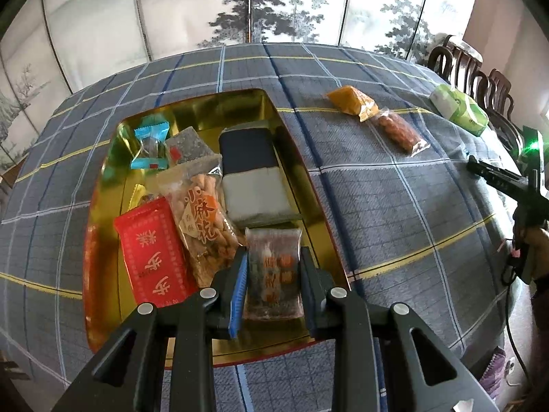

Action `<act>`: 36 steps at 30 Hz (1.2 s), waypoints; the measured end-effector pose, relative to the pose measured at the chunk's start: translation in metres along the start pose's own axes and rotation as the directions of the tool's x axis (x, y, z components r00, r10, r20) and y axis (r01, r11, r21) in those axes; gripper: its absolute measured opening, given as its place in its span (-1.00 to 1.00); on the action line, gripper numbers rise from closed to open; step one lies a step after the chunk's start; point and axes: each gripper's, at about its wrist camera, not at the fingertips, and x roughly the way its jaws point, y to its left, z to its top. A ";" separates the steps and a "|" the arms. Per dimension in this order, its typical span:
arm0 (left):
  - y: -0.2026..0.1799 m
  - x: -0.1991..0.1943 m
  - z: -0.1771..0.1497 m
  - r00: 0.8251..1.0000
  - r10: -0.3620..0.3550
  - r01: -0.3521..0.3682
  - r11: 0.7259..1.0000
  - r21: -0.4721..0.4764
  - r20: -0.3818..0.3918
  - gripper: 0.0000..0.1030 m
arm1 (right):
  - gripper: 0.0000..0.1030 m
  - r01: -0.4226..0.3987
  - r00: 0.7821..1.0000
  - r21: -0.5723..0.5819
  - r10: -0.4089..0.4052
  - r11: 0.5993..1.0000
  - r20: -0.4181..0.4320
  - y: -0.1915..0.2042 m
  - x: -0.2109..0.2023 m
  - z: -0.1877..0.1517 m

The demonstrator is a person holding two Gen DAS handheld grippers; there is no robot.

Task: Organize snacks
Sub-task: 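Lower the brown cake packet into the gold tray and open the left gripper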

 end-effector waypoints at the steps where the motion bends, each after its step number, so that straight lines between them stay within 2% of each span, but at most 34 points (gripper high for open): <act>1: 0.000 0.000 0.000 1.000 -0.002 0.002 1.000 0.001 0.001 -0.51 | -0.41 0.000 1.000 0.000 0.000 1.000 0.000 0.000 0.000 0.000; 7: -0.003 -0.003 0.001 1.000 0.013 -0.014 1.000 0.014 0.016 -0.40 | -0.41 0.000 1.000 0.000 0.000 1.000 0.000 0.000 0.000 0.000; 13: -0.002 -0.007 0.000 0.999 0.022 -0.022 1.000 0.002 0.023 -0.39 | -0.41 0.001 1.000 0.000 -0.001 1.000 0.000 0.000 0.000 0.000; 18: -0.002 -0.014 -0.003 0.998 0.044 -0.044 0.999 0.003 0.034 -0.37 | -0.42 0.021 1.000 -0.022 -0.021 1.000 0.002 0.006 -0.002 -0.001; 23: 0.000 -0.023 -0.003 0.995 0.082 -0.082 0.997 0.002 0.057 -0.29 | -0.43 0.004 1.000 -0.026 -0.004 1.000 0.009 0.013 -0.012 -0.005; 26: 0.002 -0.026 -0.004 0.993 0.096 -0.096 0.995 -0.005 0.069 -0.22 | -0.43 -0.018 1.000 -0.023 0.019 1.000 0.020 0.021 -0.024 -0.008; 30: 0.005 -0.030 -0.006 0.990 0.111 -0.110 0.994 -0.017 0.085 -0.01 | -0.43 -0.079 0.996 -0.021 0.080 0.997 0.045 0.041 -0.046 -0.012; 36: 0.014 -0.037 -0.011 0.986 0.131 -0.128 0.991 -0.038 0.100 0.15 | -0.43 -0.169 0.982 -0.076 0.175 0.983 0.073 0.090 -0.074 -0.008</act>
